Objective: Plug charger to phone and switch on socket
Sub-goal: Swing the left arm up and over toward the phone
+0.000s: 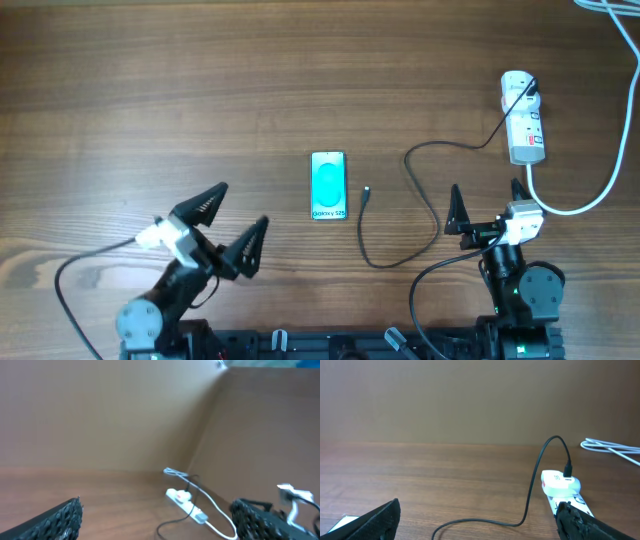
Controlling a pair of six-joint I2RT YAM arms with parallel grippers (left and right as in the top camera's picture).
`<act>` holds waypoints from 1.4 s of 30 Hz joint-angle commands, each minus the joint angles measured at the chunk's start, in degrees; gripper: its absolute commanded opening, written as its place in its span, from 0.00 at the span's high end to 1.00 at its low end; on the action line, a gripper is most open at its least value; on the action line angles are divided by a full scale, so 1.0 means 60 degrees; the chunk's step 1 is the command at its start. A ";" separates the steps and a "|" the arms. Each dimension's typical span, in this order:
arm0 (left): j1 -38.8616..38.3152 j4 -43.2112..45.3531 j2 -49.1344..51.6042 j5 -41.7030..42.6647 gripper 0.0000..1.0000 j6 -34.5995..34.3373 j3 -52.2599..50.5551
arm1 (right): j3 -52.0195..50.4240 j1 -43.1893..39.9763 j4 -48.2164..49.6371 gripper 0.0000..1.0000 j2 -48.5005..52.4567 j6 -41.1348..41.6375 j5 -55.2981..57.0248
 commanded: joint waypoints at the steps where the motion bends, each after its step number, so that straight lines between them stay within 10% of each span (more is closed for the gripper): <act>1: 0.0007 -0.1282 0.1300 -0.1173 0.00 0.1410 0.1796 | -0.0018 0.0018 0.0015 0.00 -0.0076 -0.0120 0.0168; 9: 0.0004 -0.8127 0.6838 -0.3723 0.00 0.1865 0.7107 | -0.0018 0.0018 0.0015 0.00 -0.0073 -0.0117 0.0168; 12: 0.0000 -0.9712 0.8728 -0.2674 0.00 0.1847 0.8426 | -0.0018 0.0018 0.0018 0.00 -0.0076 -0.0120 0.0168; 19: -0.0113 -0.9996 1.1253 0.0838 0.00 0.1453 0.8936 | -0.0018 0.0018 0.0015 0.00 -0.0076 -0.0124 0.0168; 29: -0.2750 -1.0994 1.2273 -0.2626 0.00 -0.0561 0.9592 | -0.0018 0.0018 0.0015 0.00 -0.0073 -0.0117 0.0168; 42: -0.5016 -1.5063 1.6476 -0.5807 0.01 -0.1417 1.4954 | -0.0018 0.0018 0.0018 0.00 -0.0069 -0.0117 0.0168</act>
